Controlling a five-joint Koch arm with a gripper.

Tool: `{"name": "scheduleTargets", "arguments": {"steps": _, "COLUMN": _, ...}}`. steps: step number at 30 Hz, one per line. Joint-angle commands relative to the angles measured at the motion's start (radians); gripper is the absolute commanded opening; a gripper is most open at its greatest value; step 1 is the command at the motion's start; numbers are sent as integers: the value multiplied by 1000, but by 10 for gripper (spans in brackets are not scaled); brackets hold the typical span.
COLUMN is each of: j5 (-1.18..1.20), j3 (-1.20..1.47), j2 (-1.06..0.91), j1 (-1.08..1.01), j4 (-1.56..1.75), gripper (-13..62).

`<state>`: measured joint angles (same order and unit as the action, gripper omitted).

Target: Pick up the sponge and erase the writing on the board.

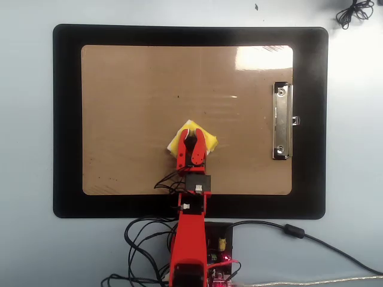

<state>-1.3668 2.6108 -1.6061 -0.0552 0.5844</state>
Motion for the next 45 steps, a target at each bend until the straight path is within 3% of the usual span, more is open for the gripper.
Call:
{"name": "scheduleTargets", "arguments": {"steps": 1, "j5": 51, "j3": -143, "j2": 124, "j1": -41, "j4": 17, "gripper": -82}}
{"name": "scheduleTargets", "arguments": {"steps": 6, "j5": 52, "j3": -528, "j2": 508, "j1": -80, "j4": 23, "gripper": -81}}
{"name": "scheduleTargets", "arguments": {"steps": 9, "j5": 51, "j3": -431, "j2": 442, "j1": -75, "j4": 35, "gripper": -82}}
{"name": "scheduleTargets", "arguments": {"steps": 14, "j5": 41, "j3": -35, "j2": 67, "j1": 11, "j4": 46, "gripper": -82}}
{"name": "scheduleTargets", "arguments": {"steps": 17, "j5": 41, "j3": 55, "j2": -64, "j1": 23, "j4": 38, "gripper": -81}}
{"name": "scheduleTargets", "arguments": {"steps": 20, "j5": 41, "j3": -64, "j2": 51, "j1": 28, "j4": 34, "gripper": -81}}
{"name": "scheduleTargets", "arguments": {"steps": 26, "j5": 40, "j3": -594, "j2": 572, "j1": 170, "j4": 35, "gripper": -81}}
{"name": "scheduleTargets", "arguments": {"steps": 29, "j5": 3, "j3": -565, "j2": 545, "j1": 206, "j4": 35, "gripper": -81}}
{"name": "scheduleTargets", "arguments": {"steps": 35, "j5": -41, "j3": -273, "j2": 249, "j1": 235, "j4": 20, "gripper": -81}}
{"name": "scheduleTargets", "arguments": {"steps": 45, "j5": -192, "j3": -356, "j2": 307, "j1": 439, "j4": -60, "gripper": -81}}
